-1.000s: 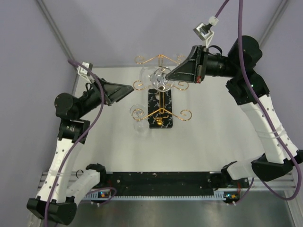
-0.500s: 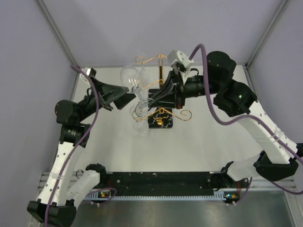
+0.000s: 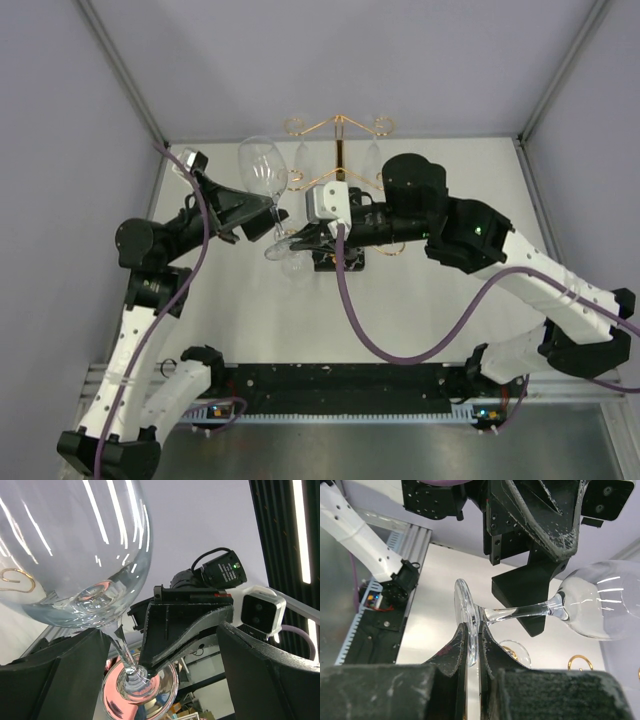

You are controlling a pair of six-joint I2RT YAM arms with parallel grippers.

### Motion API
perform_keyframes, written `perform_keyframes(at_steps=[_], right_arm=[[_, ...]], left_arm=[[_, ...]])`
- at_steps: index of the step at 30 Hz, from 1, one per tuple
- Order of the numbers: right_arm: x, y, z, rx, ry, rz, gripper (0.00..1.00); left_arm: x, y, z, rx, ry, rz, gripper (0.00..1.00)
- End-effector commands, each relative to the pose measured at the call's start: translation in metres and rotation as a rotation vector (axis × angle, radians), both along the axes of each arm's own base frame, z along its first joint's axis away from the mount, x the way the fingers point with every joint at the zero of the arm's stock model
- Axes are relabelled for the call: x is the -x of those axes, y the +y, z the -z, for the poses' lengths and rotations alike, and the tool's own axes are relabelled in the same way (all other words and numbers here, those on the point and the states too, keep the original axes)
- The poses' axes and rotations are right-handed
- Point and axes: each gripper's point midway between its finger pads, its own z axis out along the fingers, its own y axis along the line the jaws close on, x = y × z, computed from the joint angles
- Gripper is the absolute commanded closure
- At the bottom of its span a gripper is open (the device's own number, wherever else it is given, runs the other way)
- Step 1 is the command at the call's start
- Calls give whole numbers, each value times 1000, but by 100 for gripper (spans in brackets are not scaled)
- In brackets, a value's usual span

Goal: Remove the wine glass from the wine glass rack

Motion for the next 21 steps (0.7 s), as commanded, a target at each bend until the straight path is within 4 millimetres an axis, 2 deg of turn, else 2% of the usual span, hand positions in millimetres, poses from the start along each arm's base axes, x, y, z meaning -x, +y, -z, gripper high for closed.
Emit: perform_keyframes(at_steps=[1,7,14,21], right_arm=[[-20,0,-17,-46,-169,101,100],[-31,-4,-19,-68,-215,159,100],[-42,-1,-20,-76,-238,206,100],[-44,-1,-20,-74,-245,214,100]], left_arm=[[13,0,-4,-10,-71,24,11],[10,-2,1,-29,-78,25,19],[3,-5,14,-106,-85,13,41],[-1,-6,19,-122,-82,13,53]])
